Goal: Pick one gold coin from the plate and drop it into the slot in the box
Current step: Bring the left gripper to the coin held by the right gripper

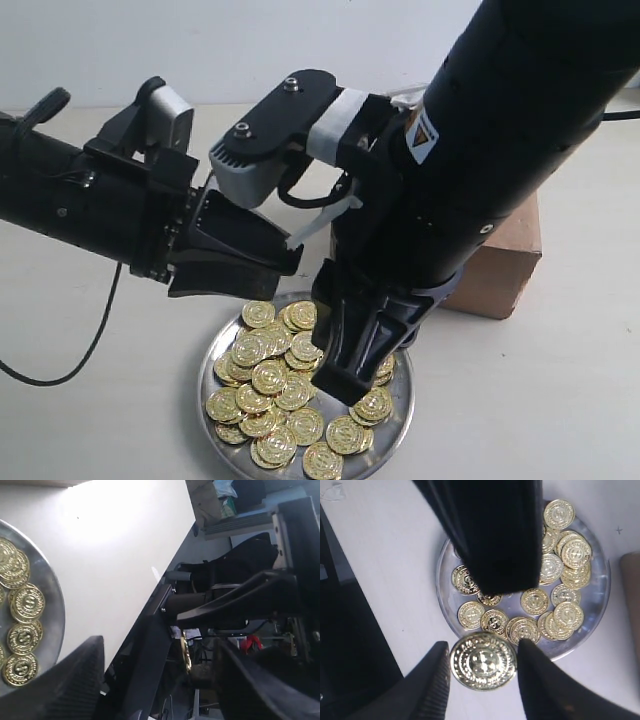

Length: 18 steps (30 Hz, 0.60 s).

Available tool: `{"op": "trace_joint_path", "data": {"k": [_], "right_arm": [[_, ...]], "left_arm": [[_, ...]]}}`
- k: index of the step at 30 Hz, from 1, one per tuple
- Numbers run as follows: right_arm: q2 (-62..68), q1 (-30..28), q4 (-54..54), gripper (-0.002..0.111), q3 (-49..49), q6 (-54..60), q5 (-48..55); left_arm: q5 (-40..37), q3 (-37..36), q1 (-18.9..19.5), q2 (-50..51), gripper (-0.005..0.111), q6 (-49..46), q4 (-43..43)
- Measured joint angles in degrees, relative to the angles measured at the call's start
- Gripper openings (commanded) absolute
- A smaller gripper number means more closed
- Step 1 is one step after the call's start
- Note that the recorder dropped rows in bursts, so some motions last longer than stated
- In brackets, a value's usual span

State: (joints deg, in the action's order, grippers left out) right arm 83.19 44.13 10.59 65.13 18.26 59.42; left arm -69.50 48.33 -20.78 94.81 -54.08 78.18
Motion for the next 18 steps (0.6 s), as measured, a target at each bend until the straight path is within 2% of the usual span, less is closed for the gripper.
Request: {"op": "trace_joint_path", "data": {"k": [2,6,15,18], "right_arm": [[0.0,0.0,0.0,0.035,0.0,0.0,0.13],[0.0,0.0,0.0,0.035,0.0,0.0,0.17],[0.0,0.0,-2.98,0.035,0.0,-0.21,-0.22],[0.0,0.0,-2.98,0.035,0.0,-0.21,-0.53]], "left_arm": [[0.0,1.05,-2.0,1.27,0.061,0.71,0.0],[0.0,1.76,-3.6,2.35,0.061,1.83,-0.1],[0.0,1.79,-4.19,2.63,0.06,8.5,0.69],[0.0,1.79,-4.19,2.63,0.052,10.24,1.36]]}}
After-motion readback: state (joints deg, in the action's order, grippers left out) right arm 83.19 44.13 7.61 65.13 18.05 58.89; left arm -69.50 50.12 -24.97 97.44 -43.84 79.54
